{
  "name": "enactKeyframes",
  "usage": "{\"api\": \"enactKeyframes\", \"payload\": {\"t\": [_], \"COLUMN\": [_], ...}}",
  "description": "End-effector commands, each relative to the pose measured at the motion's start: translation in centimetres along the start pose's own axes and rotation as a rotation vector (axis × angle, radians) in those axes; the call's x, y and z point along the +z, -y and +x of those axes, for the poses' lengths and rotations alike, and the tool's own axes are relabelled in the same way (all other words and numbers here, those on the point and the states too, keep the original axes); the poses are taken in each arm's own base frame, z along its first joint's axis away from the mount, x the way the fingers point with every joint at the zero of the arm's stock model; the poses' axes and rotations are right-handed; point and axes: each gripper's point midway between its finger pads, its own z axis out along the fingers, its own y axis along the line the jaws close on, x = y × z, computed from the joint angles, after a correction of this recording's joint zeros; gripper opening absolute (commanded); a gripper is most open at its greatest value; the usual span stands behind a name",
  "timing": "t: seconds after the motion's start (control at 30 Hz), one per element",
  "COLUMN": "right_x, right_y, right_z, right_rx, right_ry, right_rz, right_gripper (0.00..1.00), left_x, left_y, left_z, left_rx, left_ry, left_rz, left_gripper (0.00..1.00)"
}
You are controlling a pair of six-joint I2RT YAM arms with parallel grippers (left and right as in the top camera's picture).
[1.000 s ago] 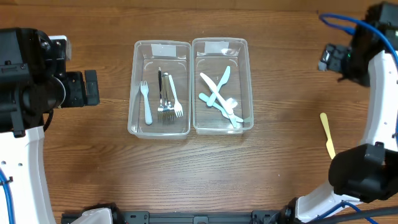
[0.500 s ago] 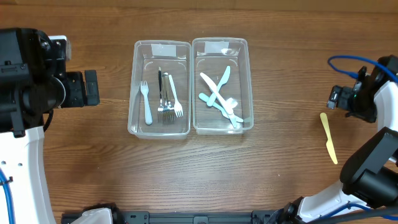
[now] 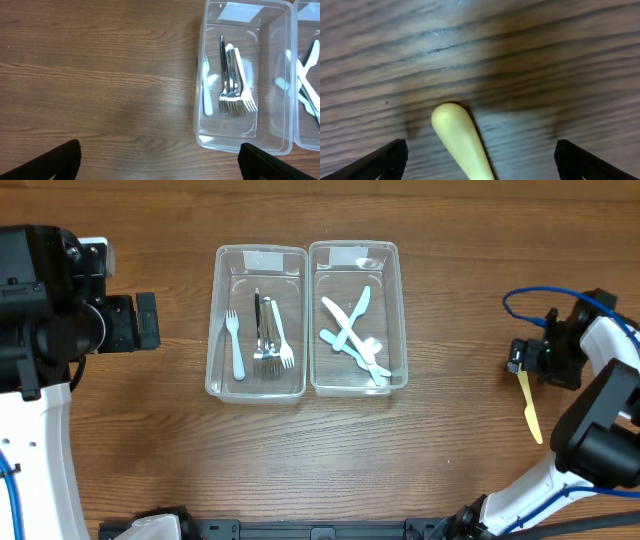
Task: Pack container
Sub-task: 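Grasp the yellow plastic knife with the right gripper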
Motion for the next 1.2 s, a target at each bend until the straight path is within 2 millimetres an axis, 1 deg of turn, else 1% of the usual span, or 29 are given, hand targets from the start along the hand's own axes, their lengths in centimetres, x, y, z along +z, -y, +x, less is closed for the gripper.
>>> {"api": "enactKeyframes", "payload": {"t": [0.0, 0.13, 0.3, 0.47, 0.5, 0.53, 0.6, 0.7, 0.73, 0.77, 0.8, 1.0, 1.17], "right_x": [0.7, 0.9, 2.6, 2.7, 2.7, 2.7, 2.7, 2.7, 2.7, 2.7, 2.7, 2.7, 2.7], "right_y": [-0.3, -0.3, -0.1, -0.3, -0.5, -0.6, -0.8, -0.8, -0.8, -0.8, -0.8, -0.8, -0.9], "right_z": [0.1, 0.1, 1.4, 1.1, 1.0, 1.0, 0.9, 0.8, 0.9, 0.8, 0.8, 0.8, 0.8], "right_rx": [-0.031, -0.032, -0.042, -0.041, -0.042, -0.041, -0.041, -0.04, -0.04, -0.04, -0.041, -0.04, -0.037], "right_ry": [-0.018, -0.019, -0.055, -0.041, -0.037, -0.034, -0.029, -0.028, -0.029, -0.028, -0.028, -0.028, -0.027], "right_rz": [0.02, 0.02, 0.037, 0.026, 0.015, 0.007, -0.006, -0.006, -0.006, -0.006, -0.006, -0.006, -0.01], "right_gripper": [0.96, 0.95, 0.95, 0.94, 0.91, 0.84, 0.77, 0.59, 0.56, 0.5, 0.46, 0.32, 0.27], "left_x": [0.2, 0.2, 0.2, 0.2, 0.2, 0.2, 0.2, 0.2, 0.2, 0.2, 0.2, 0.2, 0.2], "left_y": [0.0, 0.0, 0.0, 0.0, 0.0, 0.0, 0.0, 0.0, 0.0, 0.0, 0.0, 0.0, 0.0], "left_z": [0.1, 0.1, 0.1, 0.1, 0.1, 0.1, 0.1, 0.1, 0.1, 0.1, 0.1, 0.1, 0.1], "left_rx": [0.008, 0.007, 0.008, 0.007, 0.007, 0.007, 0.007, 0.007, 0.007, 0.008, 0.008, 0.008, 0.008], "left_ry": [-0.006, -0.007, -0.007, -0.007, -0.007, -0.007, -0.008, -0.008, -0.008, -0.008, -0.008, -0.008, -0.008], "left_rz": [0.01, 0.01, 0.01, 0.01, 0.01, 0.01, 0.01, 0.01, 0.01, 0.01, 0.01, 0.01, 0.01], "left_gripper": [1.0, 1.0, 1.0, 1.0, 1.0, 1.0, 1.0, 1.0, 1.0, 1.0, 1.0, 1.0, 1.0]}}
